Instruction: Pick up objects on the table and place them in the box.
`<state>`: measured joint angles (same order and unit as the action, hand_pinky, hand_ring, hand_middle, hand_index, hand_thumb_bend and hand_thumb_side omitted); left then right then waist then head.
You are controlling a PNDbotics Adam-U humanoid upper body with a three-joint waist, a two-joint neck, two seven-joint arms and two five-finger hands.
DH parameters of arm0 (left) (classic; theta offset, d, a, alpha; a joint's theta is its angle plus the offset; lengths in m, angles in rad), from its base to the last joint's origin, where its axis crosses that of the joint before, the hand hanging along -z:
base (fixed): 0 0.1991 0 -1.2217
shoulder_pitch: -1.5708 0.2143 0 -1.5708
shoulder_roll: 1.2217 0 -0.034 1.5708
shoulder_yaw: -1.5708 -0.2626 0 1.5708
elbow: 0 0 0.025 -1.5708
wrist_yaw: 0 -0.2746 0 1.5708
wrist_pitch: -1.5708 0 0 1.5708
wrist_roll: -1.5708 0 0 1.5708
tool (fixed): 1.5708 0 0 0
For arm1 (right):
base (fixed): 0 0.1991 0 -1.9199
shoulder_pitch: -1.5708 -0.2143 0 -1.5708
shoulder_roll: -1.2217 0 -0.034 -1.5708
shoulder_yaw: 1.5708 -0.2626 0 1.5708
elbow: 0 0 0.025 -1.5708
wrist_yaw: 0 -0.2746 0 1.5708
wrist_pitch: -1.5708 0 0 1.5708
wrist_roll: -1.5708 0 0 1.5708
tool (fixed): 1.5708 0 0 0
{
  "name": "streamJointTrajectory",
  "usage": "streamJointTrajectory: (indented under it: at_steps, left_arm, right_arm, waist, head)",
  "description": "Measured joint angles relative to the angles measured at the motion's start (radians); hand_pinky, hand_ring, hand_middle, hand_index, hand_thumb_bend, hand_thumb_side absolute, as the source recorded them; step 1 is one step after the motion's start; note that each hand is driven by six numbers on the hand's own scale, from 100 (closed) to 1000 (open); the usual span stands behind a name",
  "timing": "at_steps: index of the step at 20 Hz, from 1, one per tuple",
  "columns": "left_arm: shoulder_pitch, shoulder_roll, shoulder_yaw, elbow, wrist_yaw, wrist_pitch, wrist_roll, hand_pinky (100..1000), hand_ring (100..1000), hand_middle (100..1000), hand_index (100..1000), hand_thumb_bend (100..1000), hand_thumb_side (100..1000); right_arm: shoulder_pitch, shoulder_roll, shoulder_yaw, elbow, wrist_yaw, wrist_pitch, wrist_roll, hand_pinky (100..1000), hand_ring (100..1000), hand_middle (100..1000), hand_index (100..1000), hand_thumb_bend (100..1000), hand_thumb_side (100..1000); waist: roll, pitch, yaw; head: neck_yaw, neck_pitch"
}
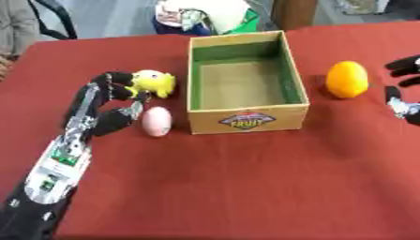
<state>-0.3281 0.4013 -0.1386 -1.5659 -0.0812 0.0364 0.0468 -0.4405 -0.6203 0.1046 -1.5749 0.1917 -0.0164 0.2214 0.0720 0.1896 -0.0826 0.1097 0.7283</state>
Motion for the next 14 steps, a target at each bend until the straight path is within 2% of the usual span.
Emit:
streamJointTrajectory:
  at_steps: [6, 14]
  left_arm:
    - [0.003, 0.056, -0.051, 0.01, -0.009, 0.009, -0.084, 715, 681, 662, 759, 376, 100]
    - [-0.022, 0.067, -0.103, 0.039, -0.066, 0.031, -0.174, 740, 708, 685, 771, 417, 107]
  right_arm:
    - [-0.002, 0.0, 0.0, 0.001, 0.0, -0.002, 0.003, 755, 817, 780, 804, 100, 107]
    - [-0.005, 0.0, 0.0, 0.003, 0.0, -0.003, 0.005, 755, 816, 778, 804, 100, 105]
  waist:
    - [0.002, -0.003, -0.003]
    - [0.003, -0.004, -0.007]
  head:
    - [0.002, 0.0]
    - [0.003, 0.0]
